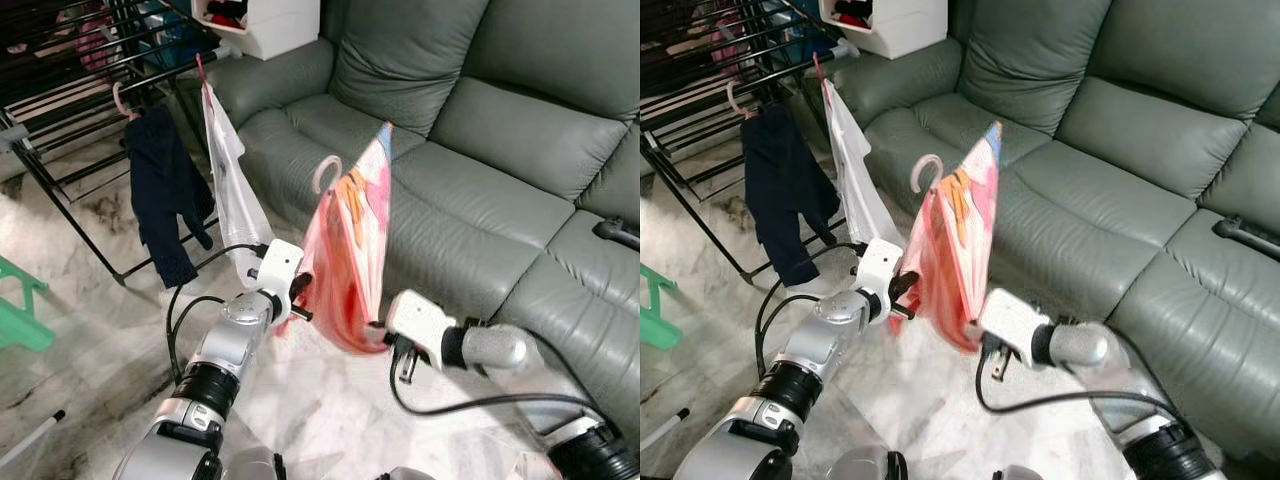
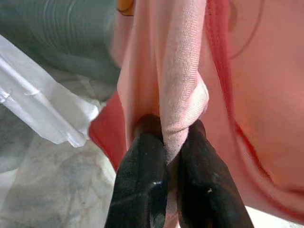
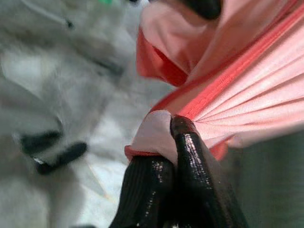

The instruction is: Hang hanger

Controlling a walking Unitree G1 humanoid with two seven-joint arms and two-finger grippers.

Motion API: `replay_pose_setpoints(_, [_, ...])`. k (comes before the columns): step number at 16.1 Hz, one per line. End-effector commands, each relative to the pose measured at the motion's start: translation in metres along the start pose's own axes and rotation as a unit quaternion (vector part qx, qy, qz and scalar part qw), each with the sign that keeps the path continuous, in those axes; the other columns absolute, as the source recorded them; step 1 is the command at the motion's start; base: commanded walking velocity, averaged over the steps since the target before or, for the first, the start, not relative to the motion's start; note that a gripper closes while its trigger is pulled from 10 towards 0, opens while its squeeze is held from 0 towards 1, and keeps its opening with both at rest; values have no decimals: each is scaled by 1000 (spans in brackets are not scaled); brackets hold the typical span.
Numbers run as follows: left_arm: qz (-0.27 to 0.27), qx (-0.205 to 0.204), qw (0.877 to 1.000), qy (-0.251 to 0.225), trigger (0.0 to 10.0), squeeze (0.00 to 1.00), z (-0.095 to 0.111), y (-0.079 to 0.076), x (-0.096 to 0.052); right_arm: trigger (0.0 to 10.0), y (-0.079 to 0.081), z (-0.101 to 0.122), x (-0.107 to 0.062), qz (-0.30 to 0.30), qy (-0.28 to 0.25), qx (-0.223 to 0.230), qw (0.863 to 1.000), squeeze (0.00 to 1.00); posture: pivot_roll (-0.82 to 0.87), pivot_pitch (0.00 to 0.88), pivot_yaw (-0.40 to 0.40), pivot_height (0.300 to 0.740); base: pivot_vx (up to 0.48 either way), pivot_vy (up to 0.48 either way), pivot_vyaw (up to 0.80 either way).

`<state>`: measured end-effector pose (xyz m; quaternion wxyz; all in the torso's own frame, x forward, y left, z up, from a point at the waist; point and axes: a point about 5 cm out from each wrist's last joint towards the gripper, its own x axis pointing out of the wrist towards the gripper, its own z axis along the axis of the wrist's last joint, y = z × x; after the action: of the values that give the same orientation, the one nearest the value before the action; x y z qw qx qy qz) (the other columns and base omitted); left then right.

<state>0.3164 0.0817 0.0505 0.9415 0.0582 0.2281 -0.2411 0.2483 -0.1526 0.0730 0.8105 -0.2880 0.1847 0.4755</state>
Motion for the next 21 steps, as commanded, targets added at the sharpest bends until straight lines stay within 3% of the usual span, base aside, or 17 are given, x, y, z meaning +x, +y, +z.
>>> replay_pose_setpoints(1, [16, 3, 999, -33, 0, 0, 19, 11, -1, 10000, -8, -6, 0, -46, 28, -52, 997, 1000, -82, 0, 47, 740, 0, 0, 0])
replay_pose_setpoints(3, [14, 21, 999, -43, 0, 0, 23, 16, -2, 10000, -34, 0, -8, -146, 16, -130, 981, 1000, -75, 0, 47, 740, 0, 0, 0])
replay_pose_setpoints(4, [17, 32, 998, -42, 0, 0, 23, 20, -3, 10000, -53, 11, -18, -233, -11, -160, 959, 1000, -75, 0, 47, 740, 0, 0, 0])
replay_pose_setpoints(5, [19, 35, 998, -41, 0, 0, 22, 22, -4, 10000, -63, 14, -25, -275, -19, -169, 946, 1000, -74, 0, 48, 740, 0, 0, 0])
replay_pose_setpoints(6, [19, 38, 998, -40, 0, 0, 21, 24, -4, 10000, -64, 13, -28, -277, -29, -173, 945, 1000, -74, 0, 48, 740, 0, 0, 0])
replay_pose_setpoints(7, [21, 50, 998, -40, 0, 0, 22, 26, -4, 10000, -55, 3, -25, -225, -38, -99, 969, 1000, -76, 0, 51, 740, 0, 0, 0])
replay_pose_setpoints(8, [24, 60, 997, -42, 0, 0, 23, 27, -4, 10000, -59, -3, -29, -243, -2, -159, 957, 1000, -76, 0, 51, 740, 0, 0, 0])
replay_pose_setpoints(9, [26, 60, 997, -44, 0, 0, 25, 28, -4, 10000, -71, -2, -35, -300, 8, -176, 937, 1000, -76, 0, 54, 740, 0, 0, 0])
replay_pose_setpoints(10, [28, 59, 997, -46, 0, 0, 26, 29, -4, 10000, -81, -1, -40, -344, -8, -132, 930, 1000, -72, 0, 58, 740, 0, 0, 0])
replay_pose_setpoints(11, [27, 60, 997, -49, 0, 0, 28, 29, -4, 10000, -83, -1, -40, -349, -30, -73, 934, 1000, -73, 0, 61, 740, 0, 0, 0])
replay_pose_setpoints(13, [9, 89, 994, -58, 0, 0, 31, 27, -6, 10000, -64, -1, -32, -253, -51, -71, 964, 1000, -71, 0, 63, 740, 0, 0, 0])
replay_pose_setpoints(14, [-31, 150, 986, -70, 0, 0, 33, 27, -12, 10000, -48, 3, -32, -169, -64, -87, 980, 1000, -61, 0, 58, 740, 0, 0, 0])
replay_pose_setpoints(15, [-63, 199, 976, -70, 0, 0, 31, 30, -18, 10000, -46, 6, -37, -141, -67, -90, 984, 1000, -61, 0, 58, 740, 0, 0, 0])
replay_pose_setpoints(16, [-74, 219, 970, -69, 0, 0, 29, 31, -20, 10000, -48, 7, -40, -138, -65, -91, 984, 1000, -62, 0, 57, 740, 0, 0, 0])
replay_pose_setpoints(17, [-120, 255, 958, -51, 0, 0, 21, 35, -26, 8824, -55, 14, -50, -105, -67, -104, 987, 1000, -62, 0, 57, 740, 0, 0, 0])
replay_pose_setpoints(18, [-140, 292, 945, -42, 0, 0, 19, 39, -29, 10000, -58, 18, -58, -78, -62, -109, 989, 1000, -63, 0, 61, 740, 0, 0, 0])
replay_pose_setpoints(21, [-174, 336, 925, -21, 0, 0, 20, 49, -34, 10000, -74, 37, -85, -29, -64, -110, 991, 1000, -67, 0, 67, 740, 0, 0, 0])
